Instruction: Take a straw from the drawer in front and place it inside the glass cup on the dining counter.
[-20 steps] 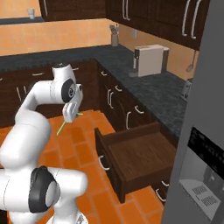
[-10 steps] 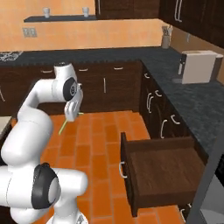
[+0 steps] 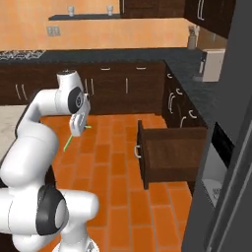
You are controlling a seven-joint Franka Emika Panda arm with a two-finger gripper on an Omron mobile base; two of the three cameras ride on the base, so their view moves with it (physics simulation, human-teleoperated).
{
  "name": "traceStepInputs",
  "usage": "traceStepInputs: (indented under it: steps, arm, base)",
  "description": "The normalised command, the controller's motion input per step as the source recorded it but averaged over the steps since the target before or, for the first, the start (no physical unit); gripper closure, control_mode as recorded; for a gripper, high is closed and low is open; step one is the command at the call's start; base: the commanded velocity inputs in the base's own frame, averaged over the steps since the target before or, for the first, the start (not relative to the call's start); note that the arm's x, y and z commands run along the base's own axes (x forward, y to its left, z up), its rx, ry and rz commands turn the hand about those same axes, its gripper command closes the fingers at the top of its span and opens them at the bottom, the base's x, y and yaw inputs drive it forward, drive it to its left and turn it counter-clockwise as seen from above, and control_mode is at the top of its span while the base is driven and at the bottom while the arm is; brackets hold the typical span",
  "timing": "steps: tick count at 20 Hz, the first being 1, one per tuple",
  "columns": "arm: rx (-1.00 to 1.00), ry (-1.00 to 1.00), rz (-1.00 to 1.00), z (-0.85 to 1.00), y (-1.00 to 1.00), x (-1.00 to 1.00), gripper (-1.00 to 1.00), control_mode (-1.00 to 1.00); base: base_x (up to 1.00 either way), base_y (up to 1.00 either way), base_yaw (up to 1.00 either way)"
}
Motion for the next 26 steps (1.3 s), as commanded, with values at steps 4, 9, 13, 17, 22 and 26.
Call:
traceStepInputs:
  steps: [4,9,13,17,22,26]
  arm:
    - [0.00,0.00,0.00,0.00,0.00,0.00,1.00,1.00]
    - [0.00,0.00,0.00,0.00,0.00,0.00,1.00,1.00]
    - [0.00,0.00,0.00,0.00,0.00,0.00,1.00,1.00]
    - [0.00,0.00,0.00,0.00,0.00,0.00,1.00,1.00]
    - [0.00,0.00,0.00,0.00,0.00,0.00,1.00,1.00]
    - [0.00,0.00,0.00,0.00,0.00,0.00,1.00,1.00]
  base:
    - [-1.00,-0.19,0.13]
    - [-1.00,-0.03,0.11]
    - [-1.00,0.00,0.09]
    - [-1.00,0.00,0.07]
    - [-1.00,0.07,0.05]
    - [-0.99,0.69,0.03]
